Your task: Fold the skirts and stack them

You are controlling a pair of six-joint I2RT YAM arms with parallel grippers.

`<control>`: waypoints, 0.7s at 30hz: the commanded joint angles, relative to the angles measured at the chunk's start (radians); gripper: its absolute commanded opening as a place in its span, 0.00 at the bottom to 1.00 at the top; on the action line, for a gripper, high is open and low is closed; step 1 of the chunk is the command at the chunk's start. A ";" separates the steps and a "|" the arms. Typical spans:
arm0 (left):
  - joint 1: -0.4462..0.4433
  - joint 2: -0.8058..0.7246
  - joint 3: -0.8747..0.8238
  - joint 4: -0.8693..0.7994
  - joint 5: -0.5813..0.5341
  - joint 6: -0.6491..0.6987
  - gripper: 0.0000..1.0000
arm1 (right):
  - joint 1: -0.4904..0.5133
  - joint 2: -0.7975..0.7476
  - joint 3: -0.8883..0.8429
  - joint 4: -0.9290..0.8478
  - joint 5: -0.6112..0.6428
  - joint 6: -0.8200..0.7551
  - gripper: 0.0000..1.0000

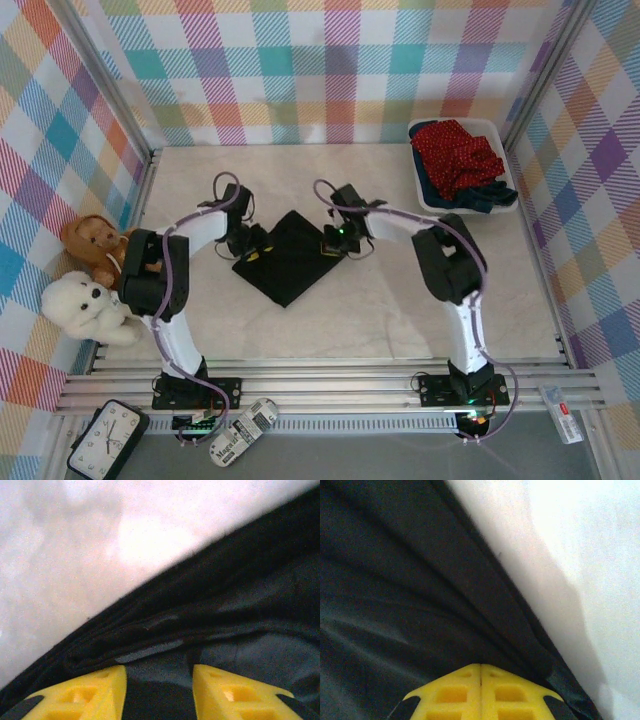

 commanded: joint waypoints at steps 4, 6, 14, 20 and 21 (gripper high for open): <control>-0.008 -0.059 0.138 -0.096 -0.017 0.084 0.50 | -0.034 -0.179 -0.111 0.244 0.040 0.076 0.31; -0.016 -0.091 0.117 -0.093 0.017 0.052 0.50 | -0.045 -0.165 -0.075 0.235 0.002 -0.086 0.37; -0.058 -0.201 -0.101 0.096 0.238 -0.237 0.54 | -0.045 0.009 0.136 0.118 -0.144 -0.465 0.48; -0.090 -0.207 -0.158 0.107 0.150 -0.306 0.54 | -0.043 0.118 0.257 0.055 -0.155 -0.510 0.47; -0.090 -0.205 -0.167 0.117 0.147 -0.313 0.54 | -0.041 0.128 0.269 0.047 -0.157 -0.512 0.47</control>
